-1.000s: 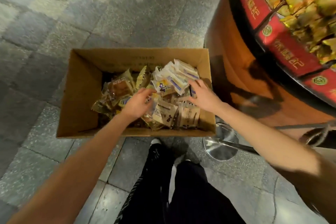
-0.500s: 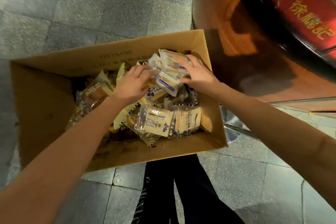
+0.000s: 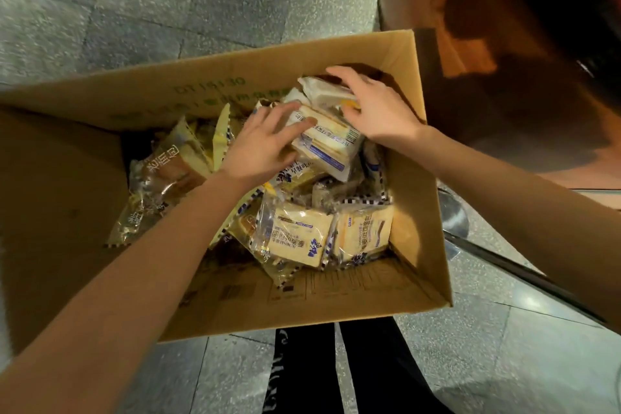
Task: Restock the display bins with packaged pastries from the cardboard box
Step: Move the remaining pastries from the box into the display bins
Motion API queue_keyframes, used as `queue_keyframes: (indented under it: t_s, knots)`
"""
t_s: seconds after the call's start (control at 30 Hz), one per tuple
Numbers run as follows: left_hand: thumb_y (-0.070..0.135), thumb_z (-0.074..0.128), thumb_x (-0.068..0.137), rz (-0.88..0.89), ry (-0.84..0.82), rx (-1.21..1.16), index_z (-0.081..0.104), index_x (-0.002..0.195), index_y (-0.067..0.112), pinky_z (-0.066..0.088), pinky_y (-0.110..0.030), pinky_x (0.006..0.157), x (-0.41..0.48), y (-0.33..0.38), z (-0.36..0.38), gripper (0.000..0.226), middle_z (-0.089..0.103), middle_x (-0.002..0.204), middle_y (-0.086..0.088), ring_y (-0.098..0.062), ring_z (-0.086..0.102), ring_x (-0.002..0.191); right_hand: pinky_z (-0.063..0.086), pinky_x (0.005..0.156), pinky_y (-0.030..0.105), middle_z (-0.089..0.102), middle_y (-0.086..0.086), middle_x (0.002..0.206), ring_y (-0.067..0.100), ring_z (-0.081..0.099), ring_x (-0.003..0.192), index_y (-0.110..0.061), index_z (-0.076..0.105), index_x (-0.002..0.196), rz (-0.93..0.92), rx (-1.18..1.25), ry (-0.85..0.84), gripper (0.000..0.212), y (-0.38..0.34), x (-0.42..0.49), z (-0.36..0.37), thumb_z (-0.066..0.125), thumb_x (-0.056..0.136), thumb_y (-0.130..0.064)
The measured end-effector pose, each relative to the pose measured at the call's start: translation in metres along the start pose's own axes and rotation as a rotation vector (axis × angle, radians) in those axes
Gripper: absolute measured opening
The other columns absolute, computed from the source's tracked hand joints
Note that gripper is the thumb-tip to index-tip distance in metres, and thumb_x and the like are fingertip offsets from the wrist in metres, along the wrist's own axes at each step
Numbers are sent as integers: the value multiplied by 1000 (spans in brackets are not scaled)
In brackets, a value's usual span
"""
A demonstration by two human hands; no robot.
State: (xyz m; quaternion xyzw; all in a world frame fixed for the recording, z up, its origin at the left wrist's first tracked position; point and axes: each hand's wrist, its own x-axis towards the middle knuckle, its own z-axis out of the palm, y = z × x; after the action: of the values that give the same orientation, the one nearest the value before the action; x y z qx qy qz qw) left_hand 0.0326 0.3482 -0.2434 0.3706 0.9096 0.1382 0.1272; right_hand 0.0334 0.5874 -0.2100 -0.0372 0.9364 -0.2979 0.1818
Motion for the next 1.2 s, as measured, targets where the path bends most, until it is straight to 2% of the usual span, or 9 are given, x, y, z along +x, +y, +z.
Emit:
queue_keyframes:
  t_s: [0.17, 0.43, 0.57, 0.67, 0.83, 0.93, 1.03, 1.1, 1.2]
  knots:
    - [15, 74, 84, 38, 158, 40, 57, 135, 14, 48, -45, 87, -10, 0, 17, 54, 56, 130, -19, -32, 50, 105, 51, 89, 47, 59, 9, 133, 32, 60, 113, -30, 26, 151, -67, -48, 152, 59, -5, -3, -9, 51, 99, -17]
    - [28, 56, 89, 130, 243, 219, 49, 134, 20, 46, -46, 88, 3, -6, 20, 46, 59, 126, -13, -33, 56, 111, 46, 98, 51, 56, 5, 139, 28, 57, 121, -36, 18, 153, -110, 22, 192, 70, -4, -16, -20, 55, 97, -17]
    - [23, 65, 87, 238, 350, 195, 54, 126, 14, 45, -41, 86, 4, -14, 18, 41, 66, 107, -10, -28, 64, 92, 41, 108, 41, 49, -1, 146, 22, 51, 128, -27, 25, 153, -86, 97, 211, 67, -2, -20, -27, 57, 96, -15]
    - [22, 56, 93, 264, 370, 91, 59, 119, 9, 45, -41, 89, -11, -14, 11, 29, 67, 100, -11, -28, 65, 89, 48, 97, 36, 54, -2, 140, 19, 61, 112, -22, 29, 152, -55, 167, 220, 64, -3, -26, -28, 58, 95, -15]
    - [21, 50, 99, 54, 296, -179, 62, 113, 1, 44, -26, 67, -38, 0, -19, 27, 65, 99, -14, -29, 64, 77, 51, 93, 26, 48, -16, 136, 4, 62, 105, -20, 28, 152, 9, 276, 235, 68, -8, -39, -30, 59, 93, -9]
    - [19, 53, 100, -146, 300, -341, 64, 109, 4, 45, -27, 71, -40, 5, -32, 21, 66, 99, -6, -21, 62, 85, 44, 93, 13, 40, -15, 147, -9, 58, 101, -22, 26, 153, 21, 273, 218, 71, -14, -41, -31, 60, 92, -6]
    - [22, 55, 99, -381, 287, -572, 67, 102, 13, 49, -28, 71, -35, 6, -38, 15, 65, 87, 6, -7, 58, 77, 45, 99, 29, 39, -15, 148, 19, 59, 114, -26, 27, 153, 18, 234, 188, 72, -15, -42, -27, 61, 92, -8]
    - [23, 55, 99, -478, 313, -671, 65, 98, 18, 48, -31, 67, -32, 5, -38, 11, 64, 82, 8, -5, 55, 71, 48, 94, 43, 52, -3, 140, 34, 61, 106, -29, 27, 152, 31, 211, 156, 69, -14, -44, -20, 59, 94, -10]
    - [24, 50, 101, -474, 272, -701, 63, 111, 22, 52, -39, 70, -26, 0, -37, 17, 67, 89, -8, -17, 58, 73, 52, 86, 39, 59, 8, 133, 27, 65, 96, -30, 23, 153, 33, 144, 83, 69, -11, -52, -7, 55, 96, -10]
